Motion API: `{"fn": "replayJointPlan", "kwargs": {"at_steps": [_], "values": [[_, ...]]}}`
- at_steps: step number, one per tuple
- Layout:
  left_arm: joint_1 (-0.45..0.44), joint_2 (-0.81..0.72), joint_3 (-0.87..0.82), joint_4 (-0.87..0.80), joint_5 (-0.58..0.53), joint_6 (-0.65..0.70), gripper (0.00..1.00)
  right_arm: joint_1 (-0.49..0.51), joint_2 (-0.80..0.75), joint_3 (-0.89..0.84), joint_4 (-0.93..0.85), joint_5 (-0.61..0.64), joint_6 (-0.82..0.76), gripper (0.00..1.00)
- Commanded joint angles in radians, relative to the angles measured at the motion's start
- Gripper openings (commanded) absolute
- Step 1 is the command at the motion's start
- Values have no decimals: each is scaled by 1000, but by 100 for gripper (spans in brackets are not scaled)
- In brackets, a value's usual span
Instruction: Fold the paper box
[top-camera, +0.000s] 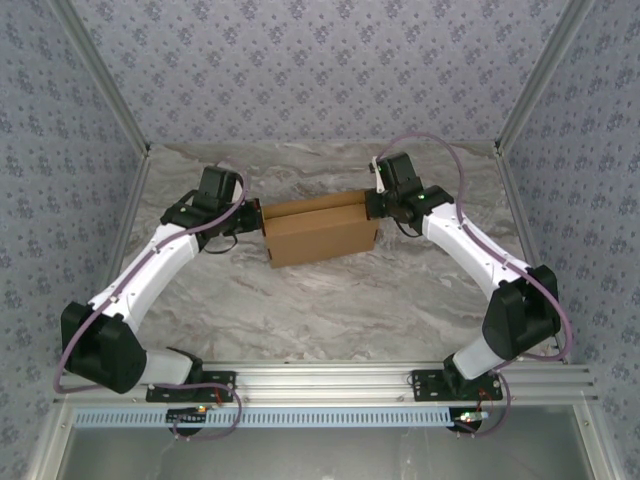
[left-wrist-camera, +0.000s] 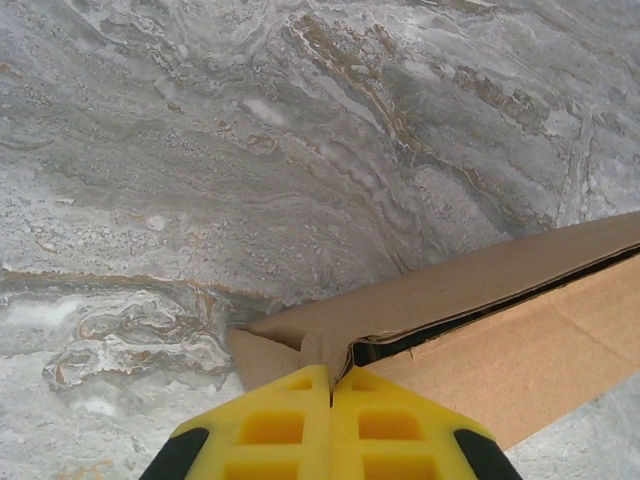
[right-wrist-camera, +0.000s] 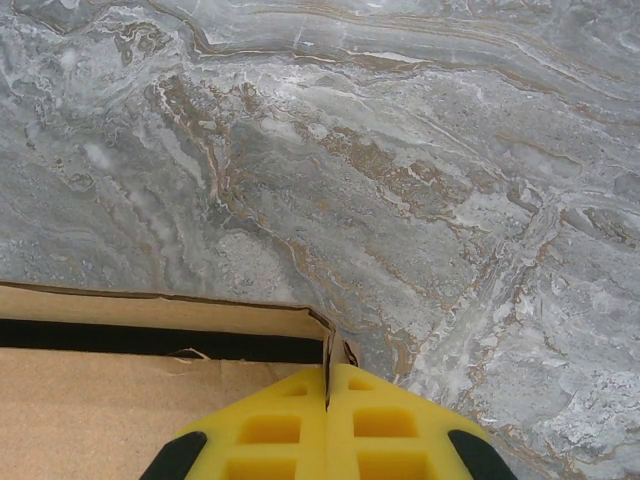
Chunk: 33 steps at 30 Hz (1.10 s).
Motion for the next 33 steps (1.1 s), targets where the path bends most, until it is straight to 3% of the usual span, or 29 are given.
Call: {"fn": "replayJointPlan", "kwargs": {"at_steps": [1,21,33], "values": [[-25,-17,-30,63,39,-82,0,34,37,-6,-73,-60,12,0],[-31,-61,-108,171,45,-233,0,38,27,-27,-58,-46,-5,0],[-28,-72,-107,188,58,-255,0,36,33,-29,-56,-44,-11,0]]}}
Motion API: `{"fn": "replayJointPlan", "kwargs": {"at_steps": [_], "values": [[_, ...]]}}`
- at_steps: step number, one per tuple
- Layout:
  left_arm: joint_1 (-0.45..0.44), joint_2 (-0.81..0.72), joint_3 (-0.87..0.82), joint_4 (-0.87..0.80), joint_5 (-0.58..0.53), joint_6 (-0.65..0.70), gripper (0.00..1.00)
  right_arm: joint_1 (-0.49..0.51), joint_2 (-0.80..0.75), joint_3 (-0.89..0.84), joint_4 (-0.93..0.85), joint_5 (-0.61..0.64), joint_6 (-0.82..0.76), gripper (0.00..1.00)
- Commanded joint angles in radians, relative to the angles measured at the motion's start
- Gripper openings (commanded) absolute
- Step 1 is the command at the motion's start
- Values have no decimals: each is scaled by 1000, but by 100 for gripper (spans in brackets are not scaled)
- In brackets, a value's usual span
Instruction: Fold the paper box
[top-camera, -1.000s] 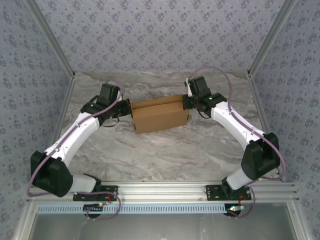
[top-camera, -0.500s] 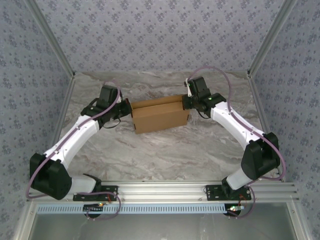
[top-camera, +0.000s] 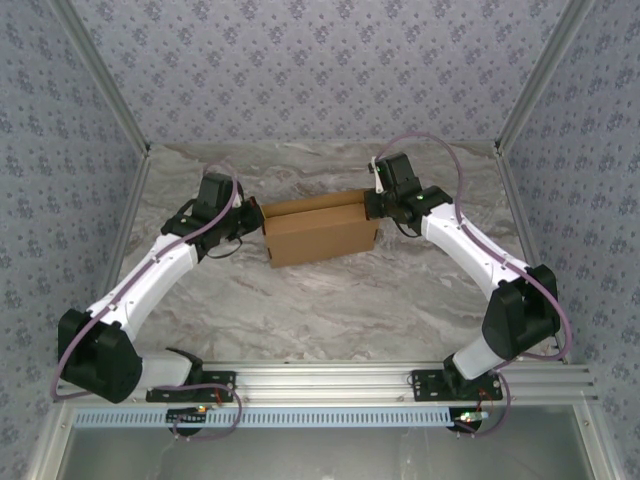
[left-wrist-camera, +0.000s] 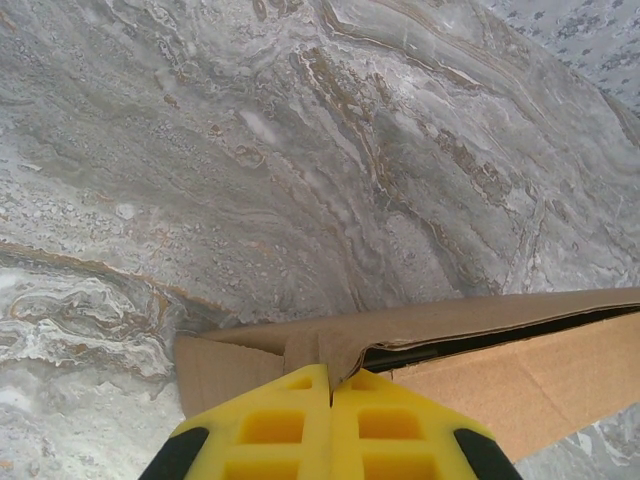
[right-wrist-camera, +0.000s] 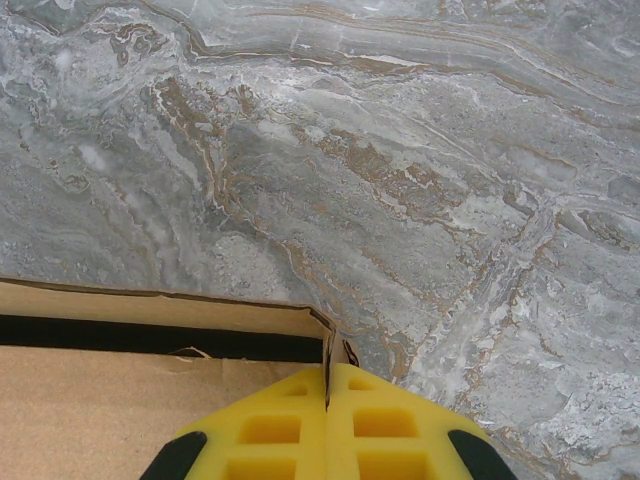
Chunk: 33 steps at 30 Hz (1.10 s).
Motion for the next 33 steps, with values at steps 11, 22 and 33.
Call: {"fn": "replayJointPlan", "kwargs": {"at_steps": [11,22,33], "values": [[9,-26,-24,98,146,-68,0,30,32,-37,-55,-61,-10,0],[14,-37,-46,92,155,-68,0,26,30,-50,-44,-63,-10,0],[-31,-96,-175,61,-9,37,0,-2,-3,-92,-9,-81,-15,0]]}}
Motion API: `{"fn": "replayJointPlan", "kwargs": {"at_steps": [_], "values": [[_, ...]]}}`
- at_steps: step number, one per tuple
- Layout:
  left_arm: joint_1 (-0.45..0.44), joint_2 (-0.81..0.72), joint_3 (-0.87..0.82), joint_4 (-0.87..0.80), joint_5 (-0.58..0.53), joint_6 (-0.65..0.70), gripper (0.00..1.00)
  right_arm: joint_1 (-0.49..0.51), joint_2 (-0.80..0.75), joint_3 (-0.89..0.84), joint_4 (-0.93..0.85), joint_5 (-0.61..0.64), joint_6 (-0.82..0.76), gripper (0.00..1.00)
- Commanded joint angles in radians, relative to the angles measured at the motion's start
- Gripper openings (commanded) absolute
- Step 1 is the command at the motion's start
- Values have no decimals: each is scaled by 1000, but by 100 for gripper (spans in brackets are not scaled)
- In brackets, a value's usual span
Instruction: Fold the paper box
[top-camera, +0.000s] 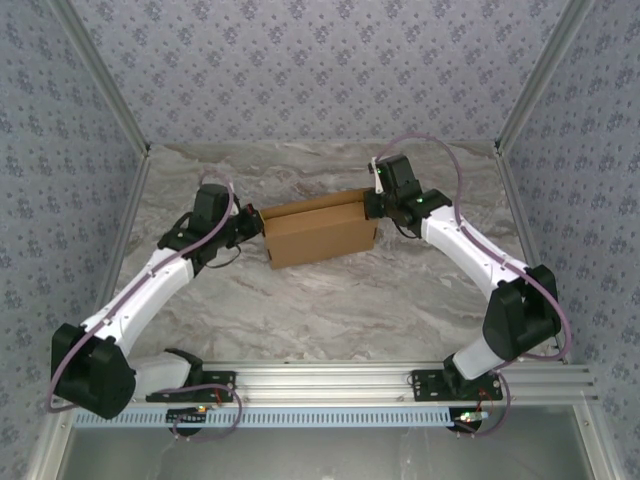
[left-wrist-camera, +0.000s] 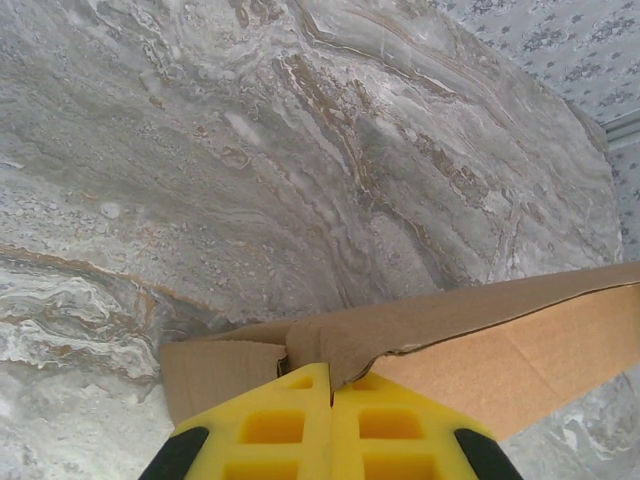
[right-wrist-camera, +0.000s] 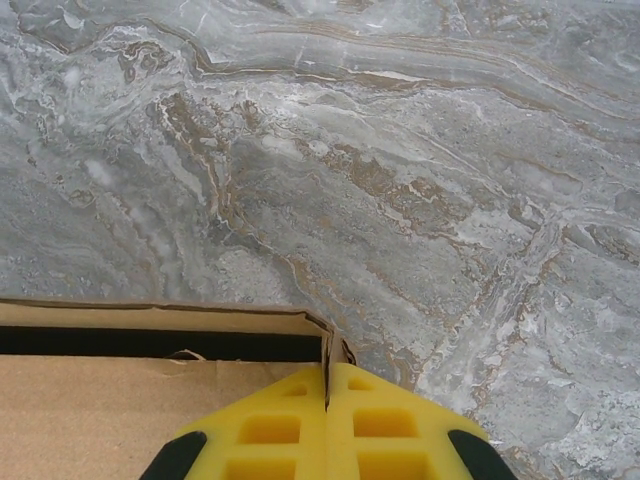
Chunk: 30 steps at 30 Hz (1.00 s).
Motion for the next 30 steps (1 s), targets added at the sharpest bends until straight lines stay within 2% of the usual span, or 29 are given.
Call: {"fn": "replayJointPlan", "kwargs": {"at_steps": [1,11,19,23,30], "values": [[-30,-3,-49,-40,-19,47,0,1,0,-58,-70,-70,-20,0],[-102,26,-94,4,-130,136,0,-8,-52,-169,11,-49,-117,0],[-149,30,-133,65,-161,171,0,-9,-70,-267,100,-70,-135,0],[-184,51,-158,94,-180,178,4,-7,-93,-331,159,-71,-132,0],[-188,25,-140,88,-198,188,13,4,-112,-344,178,-50,-135,0]]}}
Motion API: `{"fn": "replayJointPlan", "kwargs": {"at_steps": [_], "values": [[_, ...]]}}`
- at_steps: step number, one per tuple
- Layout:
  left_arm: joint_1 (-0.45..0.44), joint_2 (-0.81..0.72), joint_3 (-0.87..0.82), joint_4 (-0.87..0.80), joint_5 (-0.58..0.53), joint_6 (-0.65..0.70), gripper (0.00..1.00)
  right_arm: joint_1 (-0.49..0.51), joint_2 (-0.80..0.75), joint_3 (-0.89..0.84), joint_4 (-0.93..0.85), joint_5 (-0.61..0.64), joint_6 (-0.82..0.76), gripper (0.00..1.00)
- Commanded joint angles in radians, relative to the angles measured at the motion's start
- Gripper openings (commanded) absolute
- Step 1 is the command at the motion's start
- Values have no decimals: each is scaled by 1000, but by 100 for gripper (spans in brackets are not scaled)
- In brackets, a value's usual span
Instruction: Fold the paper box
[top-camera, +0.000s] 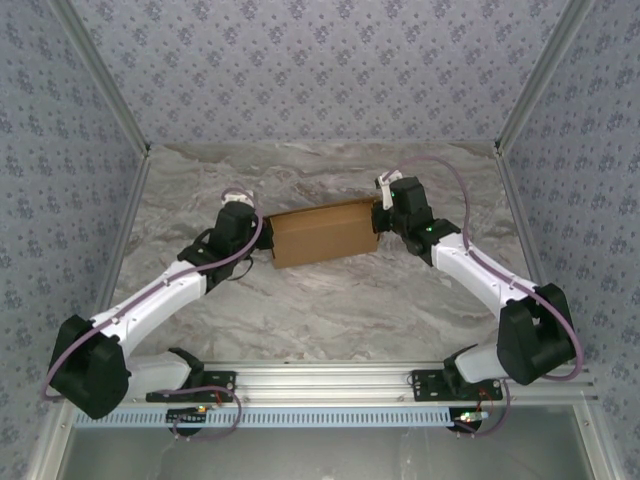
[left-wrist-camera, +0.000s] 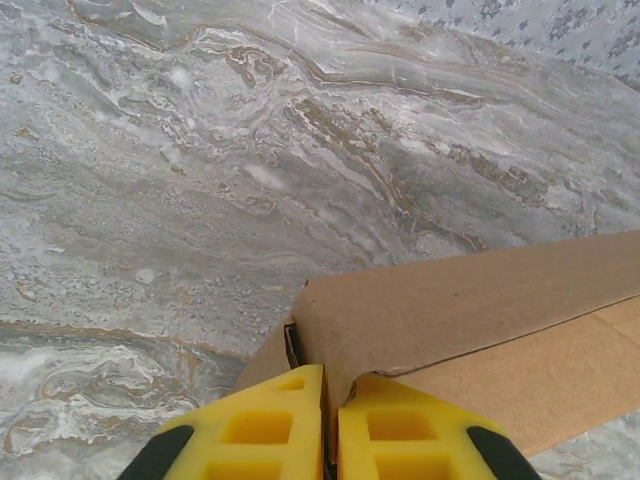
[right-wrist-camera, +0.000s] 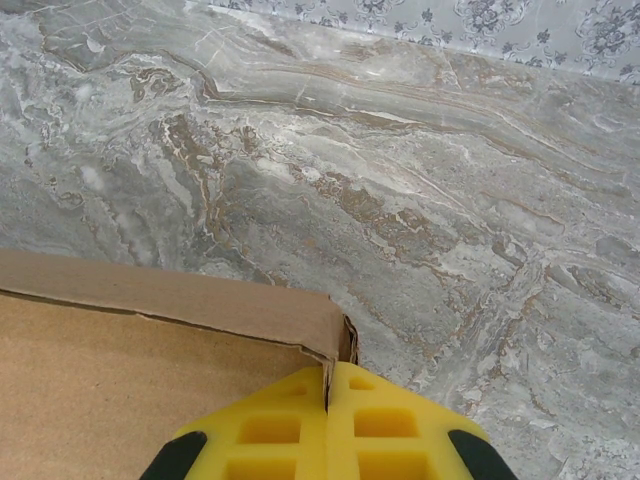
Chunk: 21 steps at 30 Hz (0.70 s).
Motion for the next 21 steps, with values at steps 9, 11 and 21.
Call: {"fn": "replayJointPlan", "kwargs": {"at_steps": [9,11,21], "values": [[-27,-35,41,-161,91,64,35,33,23,-42,-142,-19,-21,0],[-25,-49,51,-177,103,68,39,35,23,-40,-142,-15,-20,0],[3,-109,124,-247,223,100,61,44,23,-40,-144,3,-19,0]]}}
